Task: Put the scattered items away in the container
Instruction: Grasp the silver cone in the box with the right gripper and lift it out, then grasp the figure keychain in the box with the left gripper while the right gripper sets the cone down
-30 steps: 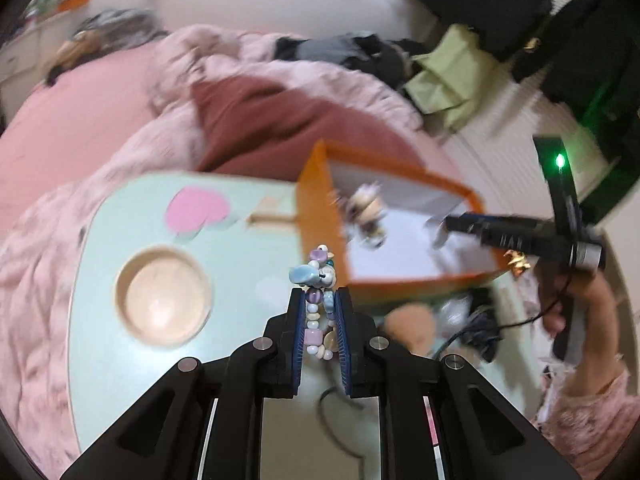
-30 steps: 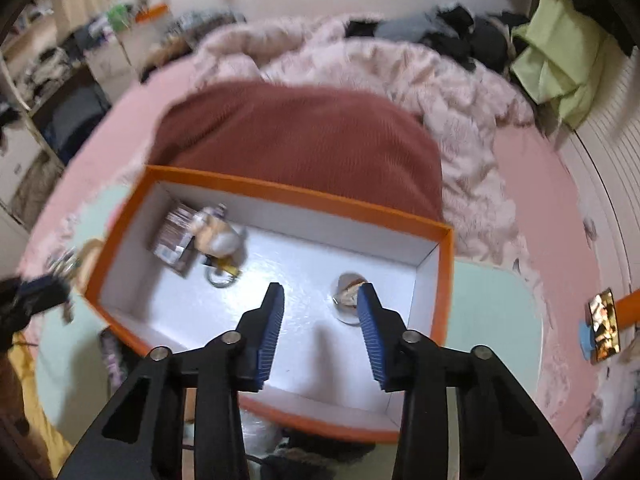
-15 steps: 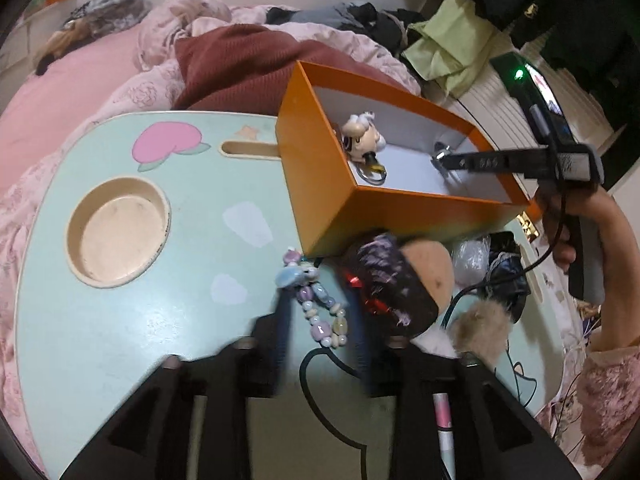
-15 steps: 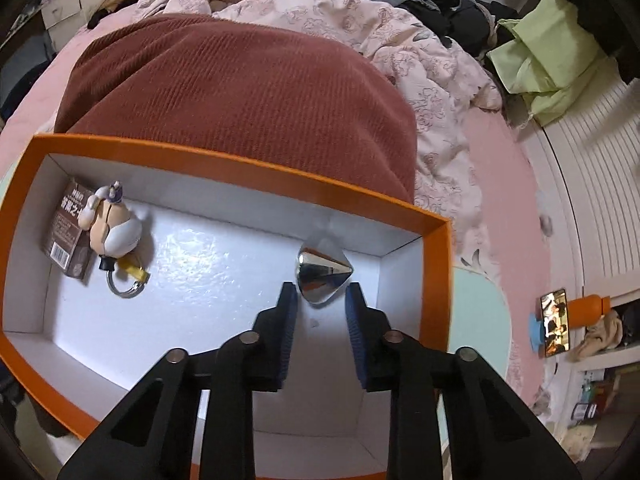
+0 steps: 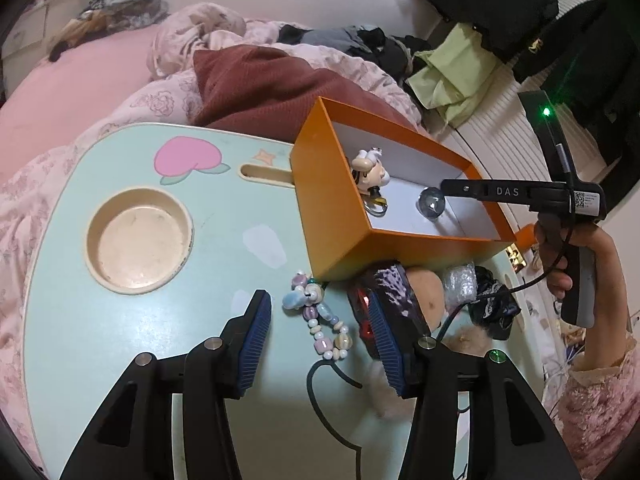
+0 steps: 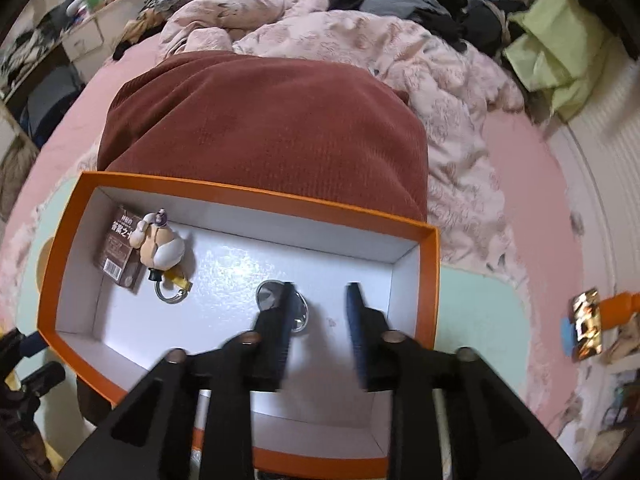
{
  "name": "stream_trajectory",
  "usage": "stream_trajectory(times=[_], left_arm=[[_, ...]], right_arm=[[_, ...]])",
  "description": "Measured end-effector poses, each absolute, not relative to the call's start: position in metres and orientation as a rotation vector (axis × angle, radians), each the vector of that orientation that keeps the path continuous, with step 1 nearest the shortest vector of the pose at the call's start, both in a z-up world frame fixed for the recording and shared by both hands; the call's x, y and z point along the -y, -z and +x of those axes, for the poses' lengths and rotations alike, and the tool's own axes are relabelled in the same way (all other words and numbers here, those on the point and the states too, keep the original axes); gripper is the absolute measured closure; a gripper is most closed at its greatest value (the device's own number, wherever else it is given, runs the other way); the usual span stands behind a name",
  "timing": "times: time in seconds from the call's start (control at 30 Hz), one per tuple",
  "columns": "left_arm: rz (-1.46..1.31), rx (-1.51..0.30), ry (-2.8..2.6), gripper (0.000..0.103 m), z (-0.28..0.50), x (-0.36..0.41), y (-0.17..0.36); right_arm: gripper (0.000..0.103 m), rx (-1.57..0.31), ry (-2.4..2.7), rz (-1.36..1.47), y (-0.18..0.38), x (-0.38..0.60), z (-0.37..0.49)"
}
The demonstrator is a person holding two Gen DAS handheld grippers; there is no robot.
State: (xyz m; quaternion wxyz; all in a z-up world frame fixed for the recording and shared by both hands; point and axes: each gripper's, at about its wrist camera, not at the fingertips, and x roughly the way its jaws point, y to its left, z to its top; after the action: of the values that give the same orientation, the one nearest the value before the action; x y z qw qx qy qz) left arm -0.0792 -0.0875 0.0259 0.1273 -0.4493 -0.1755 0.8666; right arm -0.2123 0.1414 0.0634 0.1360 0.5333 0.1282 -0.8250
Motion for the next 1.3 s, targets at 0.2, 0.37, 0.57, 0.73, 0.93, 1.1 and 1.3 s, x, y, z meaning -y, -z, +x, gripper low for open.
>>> stream_trajectory(times=[0.2, 0.37, 0.57, 0.73, 0.93, 1.1, 1.3], left_arm=[[-1.3, 0.525, -2.509, 0.054, -0.078, 0.088, -0.026], [-1.293, 0.537, -2.518, 0.054, -0.076, 0.09, -0.029], [-1.269, 0.562, -2.518, 0.054, -0.077, 0.095, -0.039], [-1.208, 0.54, -2.509, 0.054, -0.089, 0.09, -0.064], [-1.208, 0.439, -2.496, 0.054, -0.121, 0.062, -0.094], [-1.276, 0.224, -2.522, 0.054, -0.156, 0.023, -0.095], [-1.323, 0.049, -2.493, 0.054, -0.182, -0.018, -0.084]], right_arm=[[0.059, -0.471, 2.313, 1.606, -0.047, -0.121, -0.223], [0.065, -0.342, 2.25, 1.702, -0.026, -0.124, -0.23], [0.065, -0.175, 2.314, 1.553, -0.042, -0.139, -0.214], [0.065, -0.019, 2.217, 1.332, -0.079, -0.145, -0.165], [0.065, 0.047, 2.198, 1.257, -0.065, -0.157, -0.123], [0.065, 0.168, 2.186, 1.192, -0.066, -0.169, -0.106], [0.065, 0.192, 2.156, 1.103, -0.068, -0.179, -0.085]])
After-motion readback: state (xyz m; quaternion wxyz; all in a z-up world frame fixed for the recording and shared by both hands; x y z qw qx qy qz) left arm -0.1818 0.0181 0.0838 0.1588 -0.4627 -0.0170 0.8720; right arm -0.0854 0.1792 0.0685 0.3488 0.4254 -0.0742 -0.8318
